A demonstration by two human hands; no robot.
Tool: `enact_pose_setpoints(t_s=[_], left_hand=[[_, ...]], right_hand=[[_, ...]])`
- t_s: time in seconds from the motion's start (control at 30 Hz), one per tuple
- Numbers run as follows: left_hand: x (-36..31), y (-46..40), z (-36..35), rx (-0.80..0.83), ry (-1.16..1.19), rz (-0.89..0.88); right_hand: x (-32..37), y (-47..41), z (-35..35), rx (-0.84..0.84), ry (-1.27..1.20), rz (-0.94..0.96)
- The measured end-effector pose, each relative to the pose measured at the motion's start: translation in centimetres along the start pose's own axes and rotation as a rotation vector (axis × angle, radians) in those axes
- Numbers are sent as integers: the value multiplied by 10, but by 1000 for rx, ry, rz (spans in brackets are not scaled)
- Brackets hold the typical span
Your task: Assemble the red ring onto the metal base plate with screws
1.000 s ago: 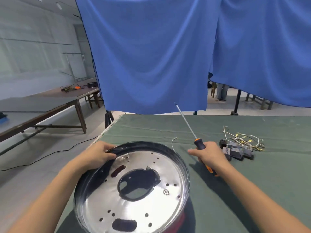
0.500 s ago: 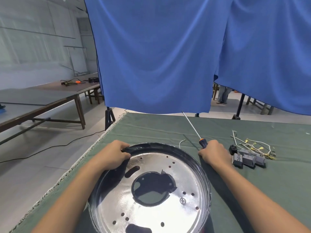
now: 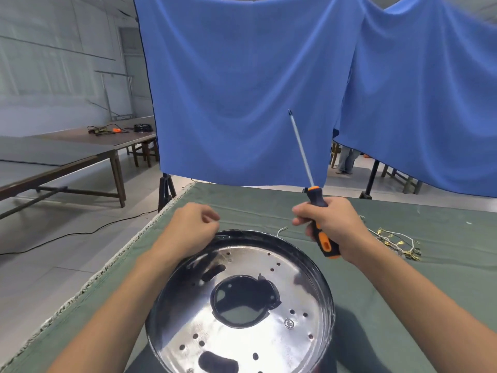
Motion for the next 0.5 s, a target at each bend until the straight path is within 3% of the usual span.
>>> enact_pose_setpoints(t_s=[0.13, 0.3, 0.5], left_hand=[[-40, 17, 0, 124, 460, -43], [-63, 27, -13, 221, 749, -9], [-66, 15, -20, 73, 910, 88]], right_hand=[[22, 21, -34, 156, -60, 13], [22, 27, -52, 160, -128, -22], [17, 17, -50, 128, -383, -215]])
Point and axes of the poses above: each hand's wrist, its own y-axis away from the middle knuckle, its own z-axis out of the back of the hand, x = y × z, the point moved 1 cm from there along -y, towards the middle knuckle, and after that the axes turned 6 degrees about -z, right-handed, at the moved point
